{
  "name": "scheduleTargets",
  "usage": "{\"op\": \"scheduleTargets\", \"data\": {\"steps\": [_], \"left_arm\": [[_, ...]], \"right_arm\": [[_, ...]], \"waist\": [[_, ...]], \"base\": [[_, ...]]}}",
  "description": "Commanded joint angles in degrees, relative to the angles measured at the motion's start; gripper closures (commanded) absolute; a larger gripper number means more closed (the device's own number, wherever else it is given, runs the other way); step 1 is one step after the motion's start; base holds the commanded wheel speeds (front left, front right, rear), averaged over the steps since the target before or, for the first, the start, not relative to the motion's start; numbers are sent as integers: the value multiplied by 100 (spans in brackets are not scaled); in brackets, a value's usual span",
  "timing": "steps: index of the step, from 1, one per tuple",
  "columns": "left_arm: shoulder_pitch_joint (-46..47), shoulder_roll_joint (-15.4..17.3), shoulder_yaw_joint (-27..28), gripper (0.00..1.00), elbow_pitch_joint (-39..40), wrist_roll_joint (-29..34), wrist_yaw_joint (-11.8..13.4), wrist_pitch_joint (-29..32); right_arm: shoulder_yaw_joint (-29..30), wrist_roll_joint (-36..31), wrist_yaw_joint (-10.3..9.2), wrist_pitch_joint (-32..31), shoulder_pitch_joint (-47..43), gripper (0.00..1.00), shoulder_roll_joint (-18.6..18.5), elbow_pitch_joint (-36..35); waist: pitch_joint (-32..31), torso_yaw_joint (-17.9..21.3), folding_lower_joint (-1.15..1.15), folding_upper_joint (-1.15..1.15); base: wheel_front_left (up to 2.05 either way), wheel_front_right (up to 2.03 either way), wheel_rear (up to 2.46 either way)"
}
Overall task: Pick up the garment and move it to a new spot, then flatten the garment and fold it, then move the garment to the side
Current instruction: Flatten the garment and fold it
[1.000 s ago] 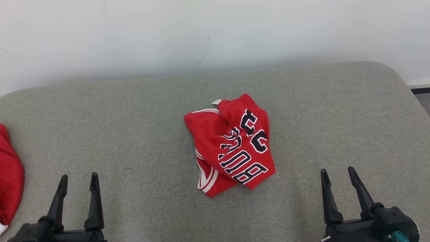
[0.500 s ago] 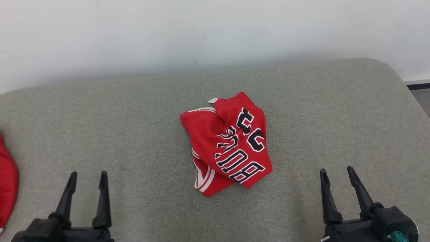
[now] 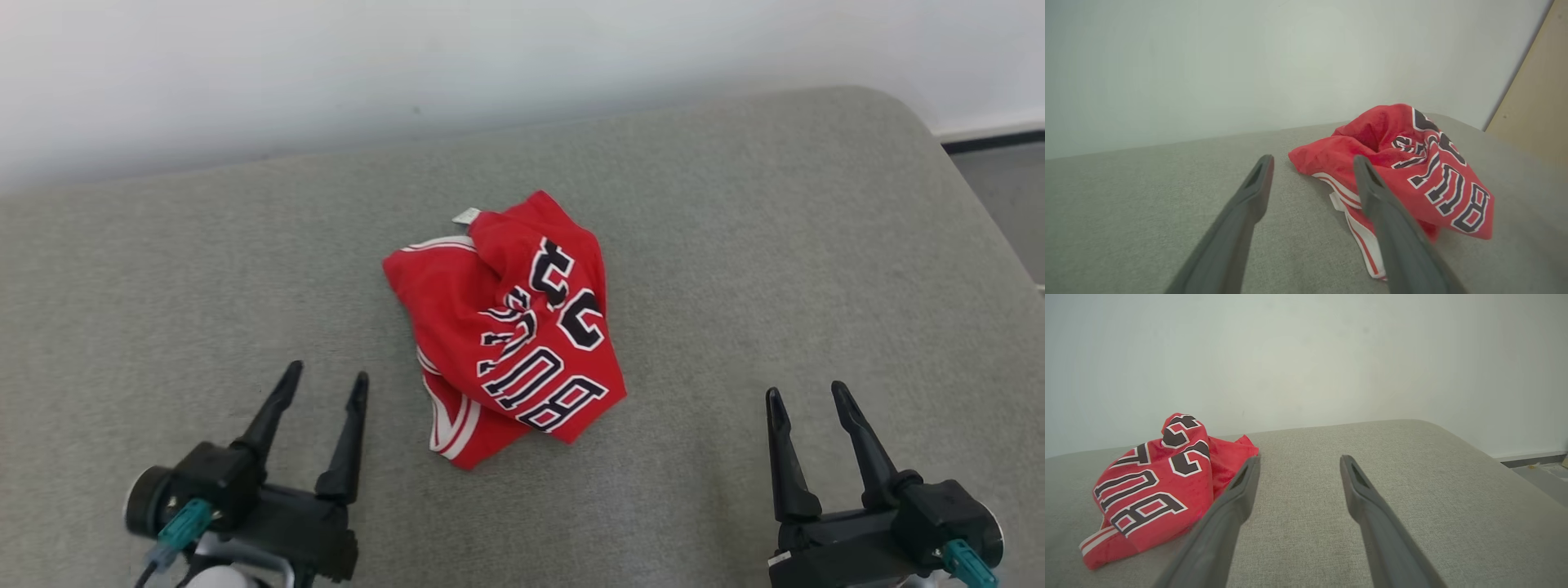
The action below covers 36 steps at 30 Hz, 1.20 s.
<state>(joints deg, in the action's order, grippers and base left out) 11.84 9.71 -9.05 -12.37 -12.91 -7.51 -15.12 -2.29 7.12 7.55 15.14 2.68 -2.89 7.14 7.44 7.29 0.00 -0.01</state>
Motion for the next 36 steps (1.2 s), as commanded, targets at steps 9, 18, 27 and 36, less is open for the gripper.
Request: {"op": "scheduleTargets", "data": {"steps": [9, 18, 27, 36], "left_arm": [[476, 148, -982, 0, -1244, -303, 7, -5], [680, 101, -1410, 78, -1971, -626, 6, 23], [642, 57, -702, 100, -1228, -768, 10, -4], [704, 600, 426, 100, -502, -570, 33, -5]], "right_arm": [[-34, 181, -12, 2, 170, 0, 3, -9], [-27, 198, -12, 1, 233, 0, 3, 11], [130, 130, -12, 2, 73, 0, 2, -2], [65, 179, -12, 1, 57, 0, 1, 109]], "waist": [[588, 633, 0, 1], [699, 777, 0, 1], [482, 411, 0, 1], [228, 10, 0, 1]], "base": [[0, 0, 0], [0, 0, 0], [0, 0, 0], [0, 0, 0]]}}
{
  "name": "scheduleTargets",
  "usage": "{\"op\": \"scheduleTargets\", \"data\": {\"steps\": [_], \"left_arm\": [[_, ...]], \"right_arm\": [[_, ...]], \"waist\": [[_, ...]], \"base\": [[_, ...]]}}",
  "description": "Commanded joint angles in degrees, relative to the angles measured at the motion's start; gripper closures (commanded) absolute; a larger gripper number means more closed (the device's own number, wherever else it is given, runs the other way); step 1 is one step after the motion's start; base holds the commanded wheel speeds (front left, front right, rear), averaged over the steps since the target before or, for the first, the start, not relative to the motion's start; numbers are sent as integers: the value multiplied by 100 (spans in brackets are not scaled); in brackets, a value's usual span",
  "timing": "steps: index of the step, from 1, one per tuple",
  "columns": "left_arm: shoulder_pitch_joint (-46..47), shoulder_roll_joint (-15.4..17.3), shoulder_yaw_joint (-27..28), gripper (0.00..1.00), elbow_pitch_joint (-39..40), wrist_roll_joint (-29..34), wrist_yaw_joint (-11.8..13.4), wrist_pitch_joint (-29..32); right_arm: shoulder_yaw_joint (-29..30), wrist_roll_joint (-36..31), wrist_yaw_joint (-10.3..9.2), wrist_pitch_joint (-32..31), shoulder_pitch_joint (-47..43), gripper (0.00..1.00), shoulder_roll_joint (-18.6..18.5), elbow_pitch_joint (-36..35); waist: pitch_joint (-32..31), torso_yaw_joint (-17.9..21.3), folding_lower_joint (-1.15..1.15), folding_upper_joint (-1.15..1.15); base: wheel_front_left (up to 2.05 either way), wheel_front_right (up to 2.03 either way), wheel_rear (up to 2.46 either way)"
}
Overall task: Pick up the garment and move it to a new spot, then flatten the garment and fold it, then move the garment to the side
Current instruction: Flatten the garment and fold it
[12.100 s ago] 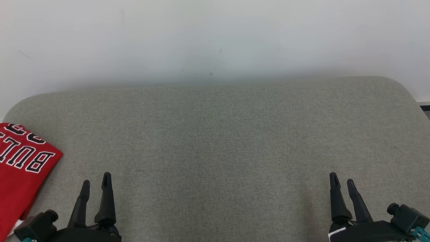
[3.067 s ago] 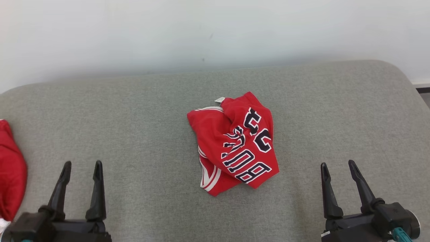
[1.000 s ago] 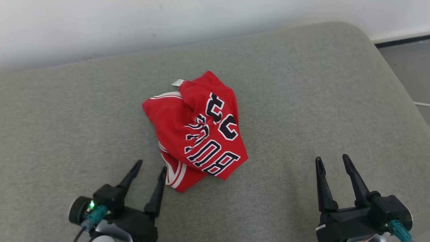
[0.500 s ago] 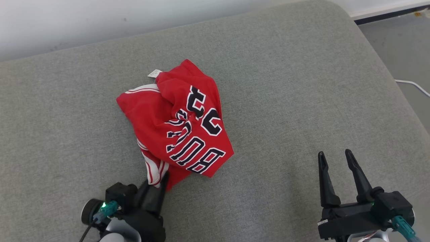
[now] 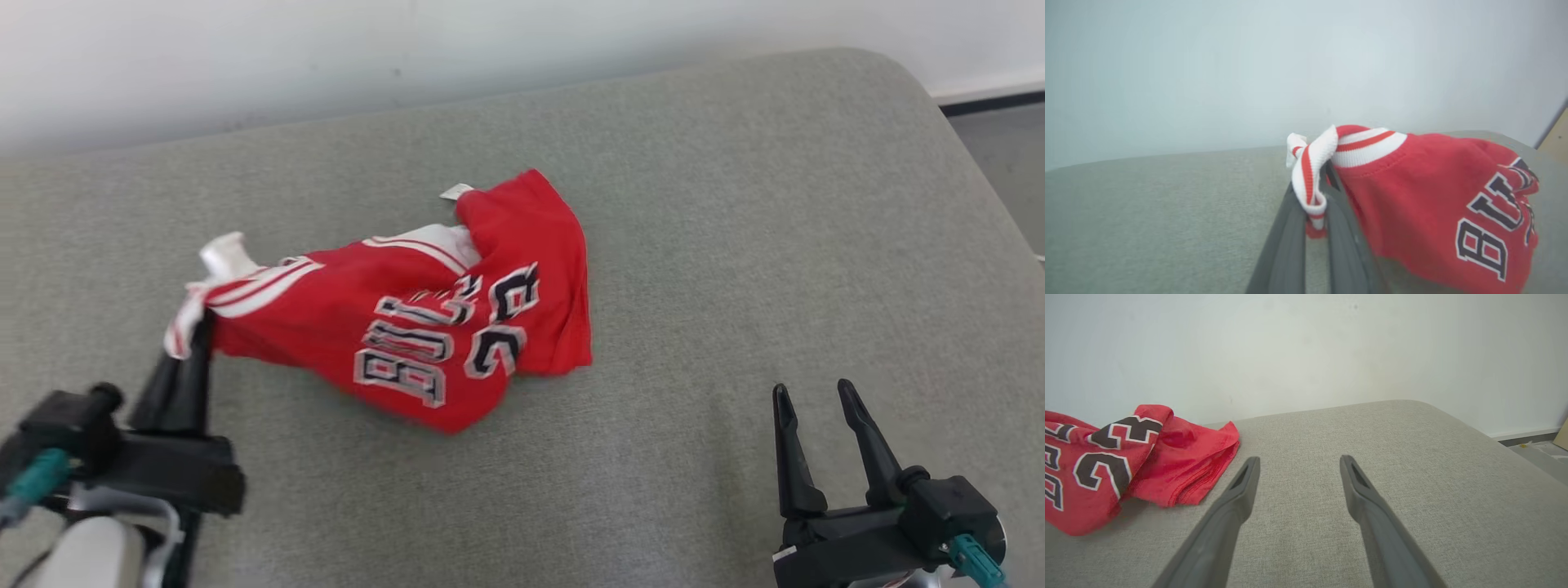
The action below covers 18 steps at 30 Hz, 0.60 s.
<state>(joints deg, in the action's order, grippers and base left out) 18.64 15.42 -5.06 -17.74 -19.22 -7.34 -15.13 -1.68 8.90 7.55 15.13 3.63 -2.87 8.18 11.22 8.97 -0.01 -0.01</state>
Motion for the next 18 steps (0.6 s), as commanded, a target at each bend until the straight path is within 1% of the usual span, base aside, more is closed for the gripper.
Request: {"op": "scheduleTargets", "data": {"steps": [1, 6, 11, 14, 16, 18], "left_arm": [[41, 111, 114, 100, 123, 100, 20, -3], [174, 590, 470, 100, 503, 168, 79, 12], [451, 1019, 652, 100, 1012, 232, 117, 256], [575, 1068, 555, 100, 1411, 261, 109, 496], [621, 1003, 397, 100, 1655, 225, 92, 680], [608, 872, 147, 100, 1856, 215, 91, 844]], "right_arm": [[19, -1, -12, 3, -55, 0, -1, 17], [40, 12, -12, 2, -129, 0, -1, 87], [13, 51, -12, 2, -173, 0, -1, 129], [1, 78, -12, 2, -202, 0, -1, 142], [-7, 106, -12, 2, -188, 0, -1, 155], [-34, 125, -12, 3, -153, 0, 0, 163]], "waist": [[-188, -199, 1, 1], [-332, -302, 1, 1], [-430, -297, 1, 1], [-457, -253, 1, 1], [-444, -209, 1, 1], [-422, -152, 1, 1]], "base": [[0, 0, 0], [0, 0, 0], [0, 0, 0], [0, 0, 0], [0, 0, 0], [0, 0, 0]]}}
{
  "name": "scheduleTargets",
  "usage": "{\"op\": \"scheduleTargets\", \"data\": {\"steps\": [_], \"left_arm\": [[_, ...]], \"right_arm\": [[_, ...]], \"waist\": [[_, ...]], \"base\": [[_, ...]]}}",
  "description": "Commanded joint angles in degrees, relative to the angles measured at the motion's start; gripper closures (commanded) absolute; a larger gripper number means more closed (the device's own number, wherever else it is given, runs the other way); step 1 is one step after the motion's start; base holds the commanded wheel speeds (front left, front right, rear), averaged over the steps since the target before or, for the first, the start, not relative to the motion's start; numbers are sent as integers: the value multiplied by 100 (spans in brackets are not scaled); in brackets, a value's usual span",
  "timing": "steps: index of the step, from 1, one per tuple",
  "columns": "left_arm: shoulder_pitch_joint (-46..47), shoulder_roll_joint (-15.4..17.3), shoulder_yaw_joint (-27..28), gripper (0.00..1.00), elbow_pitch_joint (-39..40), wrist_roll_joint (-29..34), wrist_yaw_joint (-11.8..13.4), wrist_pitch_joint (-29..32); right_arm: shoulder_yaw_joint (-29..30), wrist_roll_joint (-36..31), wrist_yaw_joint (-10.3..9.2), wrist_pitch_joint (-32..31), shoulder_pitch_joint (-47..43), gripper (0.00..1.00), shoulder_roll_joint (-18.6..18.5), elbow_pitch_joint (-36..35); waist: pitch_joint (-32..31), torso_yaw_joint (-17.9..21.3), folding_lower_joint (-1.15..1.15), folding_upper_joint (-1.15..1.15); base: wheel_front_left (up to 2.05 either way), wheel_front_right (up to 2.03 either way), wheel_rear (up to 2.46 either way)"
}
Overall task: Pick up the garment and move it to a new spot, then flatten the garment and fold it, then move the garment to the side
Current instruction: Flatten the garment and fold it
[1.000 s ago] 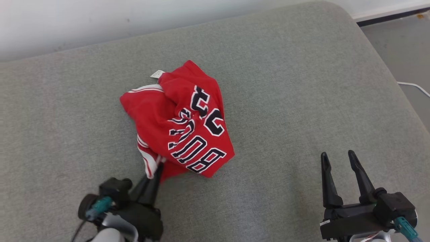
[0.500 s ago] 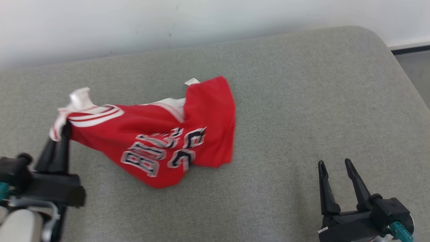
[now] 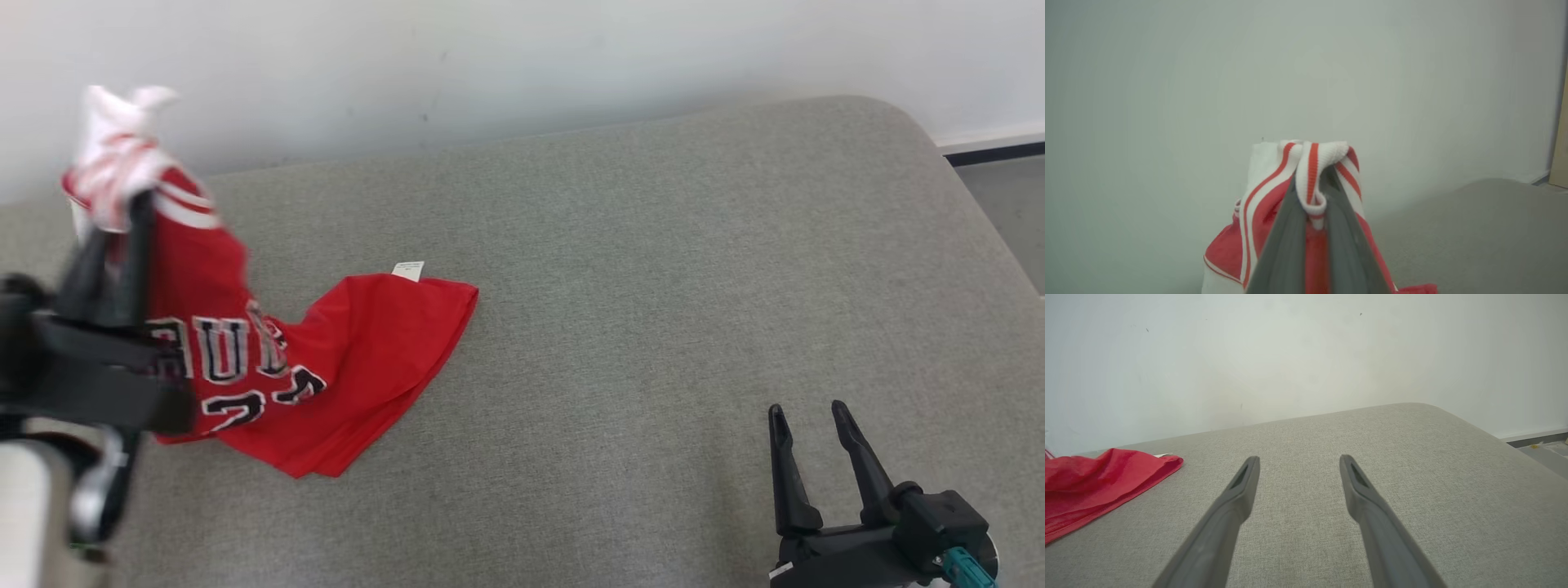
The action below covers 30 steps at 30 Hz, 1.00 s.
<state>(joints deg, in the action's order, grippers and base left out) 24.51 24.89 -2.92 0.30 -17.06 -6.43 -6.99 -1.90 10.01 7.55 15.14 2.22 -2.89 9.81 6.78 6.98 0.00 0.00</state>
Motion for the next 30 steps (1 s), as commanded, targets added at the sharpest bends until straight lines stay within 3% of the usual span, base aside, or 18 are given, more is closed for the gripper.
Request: {"op": "scheduleTargets", "data": {"steps": [1, 5, 12, 17, 21, 22, 23, 27, 30], "left_arm": [[-31, -161, -219, 100, 106, -3, -6, 107], [-250, -692, -956, 100, 84, -120, -52, 255], [-387, -1612, -2201, 100, -760, -227, -91, 62], [-233, -1996, -3164, 100, -1674, -267, -101, -151], [-94, -2081, -3650, 100, -2237, -402, -99, -342], [-40, -2108, -3793, 65, -2429, -438, -99, -403], [19, -2132, -3911, 0, -2583, -459, -99, -468], [280, -2180, -4214, 0, -2957, -608, -101, -685], [437, -2187, -4141, 0, -2986, -685, -98, -784]], "right_arm": [[-17, 34, -12, 1, 1, 0, 1, 11], [-51, 59, -12, 2, 79, 0, 2, 46], [-113, 97, -12, 2, 279, 0, 3, 74], [-107, 108, -12, 1, 339, 0, 2, 111], [-144, 124, -12, 1, 385, 0, 3, 126], [-142, 131, -12, 1, 395, 0, 3, 135], [-135, 136, -12, 1, 405, 0, 2, 146], [-92, 88, -12, 1, 400, 0, 3, 165], [-37, 29, -12, 2, 326, 0, 3, 178]], "waist": [[33, 81, 0, 0], [106, 230, 0, 0], [362, 679, 0, 0], [504, 912, 0, 0], [558, 1003, 0, 0], [562, 1015, 0, 0], [560, 1021, 0, 0], [482, 954, 0, 0], [368, 810, 0, 0]], "base": [[0, 0, 0], [0, 0, 0], [0, 0, 0], [0, 0, 0], [0, 0, 0], [0, 0, 0], [0, 0, 0], [0, 0, 0], [0, 0, 0]]}}
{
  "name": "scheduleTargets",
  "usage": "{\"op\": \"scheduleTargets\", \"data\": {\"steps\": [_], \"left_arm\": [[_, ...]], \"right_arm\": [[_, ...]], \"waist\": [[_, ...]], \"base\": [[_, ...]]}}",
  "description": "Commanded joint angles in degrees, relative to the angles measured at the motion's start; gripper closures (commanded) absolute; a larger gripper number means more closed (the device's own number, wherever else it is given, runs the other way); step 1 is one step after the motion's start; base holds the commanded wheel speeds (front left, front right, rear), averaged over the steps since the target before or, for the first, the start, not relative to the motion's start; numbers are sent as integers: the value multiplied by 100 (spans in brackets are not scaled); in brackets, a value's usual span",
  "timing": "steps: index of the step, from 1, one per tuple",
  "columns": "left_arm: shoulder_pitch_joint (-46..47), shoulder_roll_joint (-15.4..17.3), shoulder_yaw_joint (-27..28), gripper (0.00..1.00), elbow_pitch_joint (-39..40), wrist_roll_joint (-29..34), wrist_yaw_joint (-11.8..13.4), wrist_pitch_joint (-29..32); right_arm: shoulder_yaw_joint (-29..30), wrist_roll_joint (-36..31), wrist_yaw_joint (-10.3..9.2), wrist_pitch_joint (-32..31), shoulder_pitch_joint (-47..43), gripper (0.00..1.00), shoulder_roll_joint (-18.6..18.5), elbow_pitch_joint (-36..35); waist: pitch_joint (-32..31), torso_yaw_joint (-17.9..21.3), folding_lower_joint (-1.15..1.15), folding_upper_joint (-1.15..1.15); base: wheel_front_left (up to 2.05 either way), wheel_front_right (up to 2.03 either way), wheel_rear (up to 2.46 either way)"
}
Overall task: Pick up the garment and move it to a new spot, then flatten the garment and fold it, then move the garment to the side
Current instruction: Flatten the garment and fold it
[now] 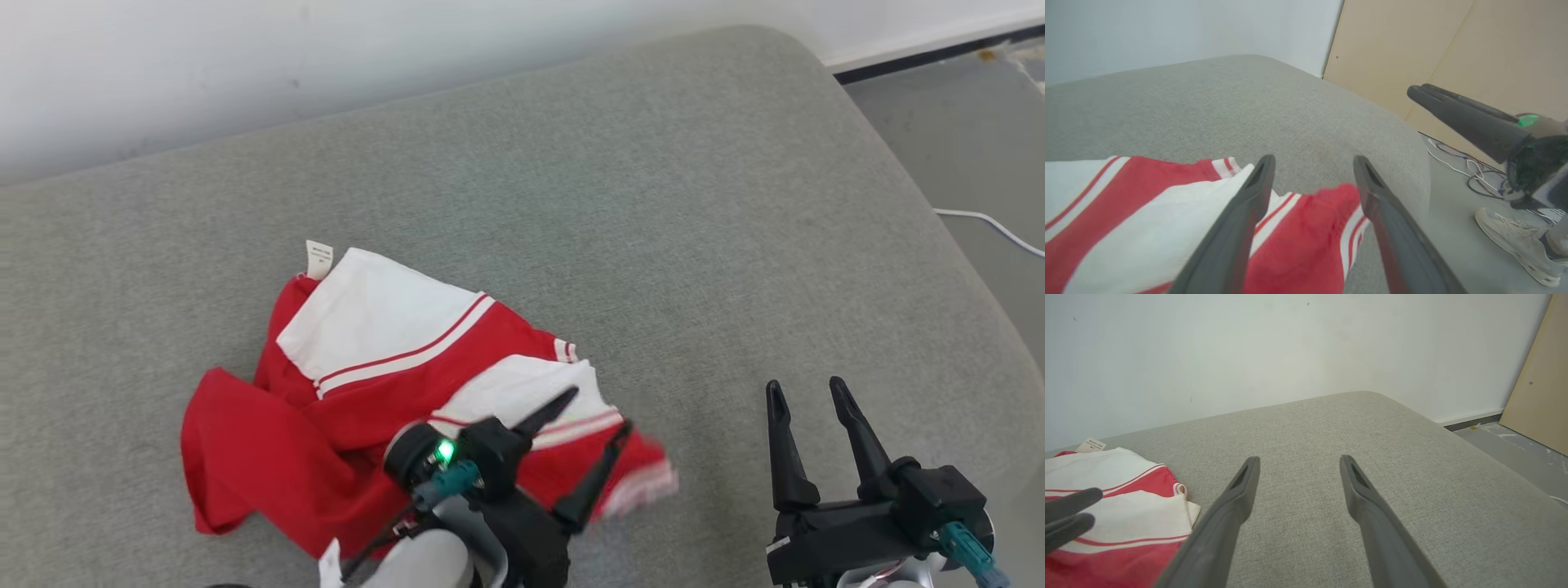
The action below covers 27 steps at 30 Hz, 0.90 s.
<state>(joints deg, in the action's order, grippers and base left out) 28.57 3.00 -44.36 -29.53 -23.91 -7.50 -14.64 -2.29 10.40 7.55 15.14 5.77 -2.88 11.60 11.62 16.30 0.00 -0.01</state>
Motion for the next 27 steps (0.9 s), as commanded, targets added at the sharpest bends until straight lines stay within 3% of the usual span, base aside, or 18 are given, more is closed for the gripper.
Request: {"op": "scheduleTargets", "data": {"steps": [1, 6, 13, 17, 22, 27], "left_arm": [[57, -2, 62, 0, 44, -44, 18, -31], [-45, 152, 665, 0, 560, 36, 249, -57], [-847, 830, 2018, 0, 1661, 328, 648, -52], [-1404, 1050, 2674, 0, 2150, 496, 774, -53], [-2105, 1109, 3388, 0, 2571, 646, 771, -53], [-2655, 901, 3858, 0, 2673, 865, 673, -53]], "right_arm": [[39, -34, -12, 1, -62, 0, 1, 2], [82, -105, -12, 1, -177, 0, 0, 20], [104, -182, -12, 1, -306, 0, -1, 46], [131, -223, -12, 2, -407, 0, 0, 64], [155, -241, -12, 2, -517, 0, 0, 77], [160, -254, -12, 1, -589, 0, 0, 111]], "waist": [[-166, -191, 0, 1], [-385, -528, 0, 1], [-653, -922, 0, 1], [-783, -1037, 0, 1], [-893, -1157, 0, 1], [-958, -1246, 0, 1]], "base": [[0, 0, 0], [0, 0, 0], [0, 0, 0], [0, 0, 0], [0, 0, 0], [0, 0, 0]]}}
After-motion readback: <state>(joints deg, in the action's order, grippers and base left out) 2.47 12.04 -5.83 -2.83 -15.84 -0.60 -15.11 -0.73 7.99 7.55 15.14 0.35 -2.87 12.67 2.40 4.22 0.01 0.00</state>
